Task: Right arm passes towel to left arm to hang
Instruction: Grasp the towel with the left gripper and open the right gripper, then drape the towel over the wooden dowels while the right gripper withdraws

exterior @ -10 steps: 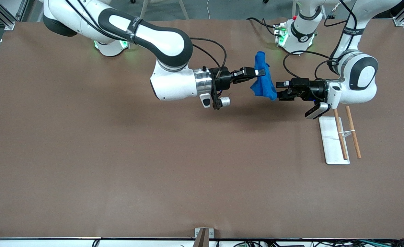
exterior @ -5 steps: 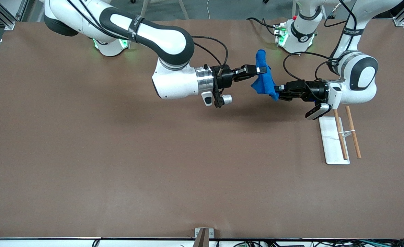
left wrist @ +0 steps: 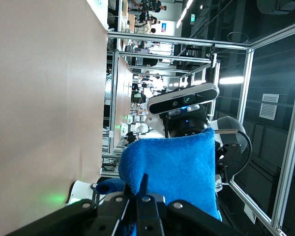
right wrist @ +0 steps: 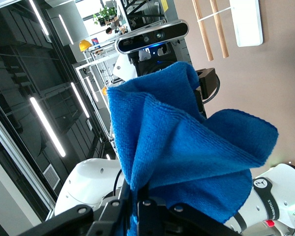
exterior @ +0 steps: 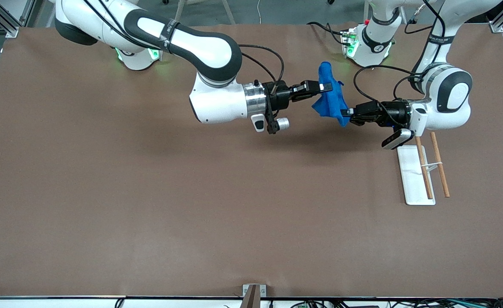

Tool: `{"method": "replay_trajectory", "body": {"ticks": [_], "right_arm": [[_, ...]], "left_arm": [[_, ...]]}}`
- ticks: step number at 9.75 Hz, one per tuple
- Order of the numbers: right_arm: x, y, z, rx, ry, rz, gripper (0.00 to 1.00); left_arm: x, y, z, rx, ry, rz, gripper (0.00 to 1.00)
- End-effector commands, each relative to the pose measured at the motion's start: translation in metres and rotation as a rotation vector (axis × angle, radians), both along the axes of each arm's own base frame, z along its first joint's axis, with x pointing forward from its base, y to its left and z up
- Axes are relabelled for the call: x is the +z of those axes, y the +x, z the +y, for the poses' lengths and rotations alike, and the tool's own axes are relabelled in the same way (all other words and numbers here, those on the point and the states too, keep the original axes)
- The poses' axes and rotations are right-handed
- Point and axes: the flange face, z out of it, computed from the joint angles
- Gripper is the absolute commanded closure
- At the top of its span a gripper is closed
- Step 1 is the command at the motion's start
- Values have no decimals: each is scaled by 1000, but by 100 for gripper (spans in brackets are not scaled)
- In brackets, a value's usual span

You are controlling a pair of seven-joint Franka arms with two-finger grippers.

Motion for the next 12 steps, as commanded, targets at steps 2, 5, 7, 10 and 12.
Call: {"method": "replay_trajectory", "body": {"ticks": [2, 5, 7, 10, 12], "right_arm": [[13, 13, -18, -39, -4, -36, 0], [17, 44, -73, -67, -195, -187, 0], [23, 70, -124, 32, -423, -295, 0], [54, 92, -211, 124, -920, -496, 0], [64, 119, -292, 52, -1144, -544, 0]], "left_arm": [[0, 10, 25, -52, 109, 9, 100], [31, 37, 72, -90, 270, -29, 100], [40, 61, 126, -111, 448, -38, 100], [48, 81, 189, -112, 705, -39, 100], [43, 86, 226, -108, 894, -54, 100]]}}
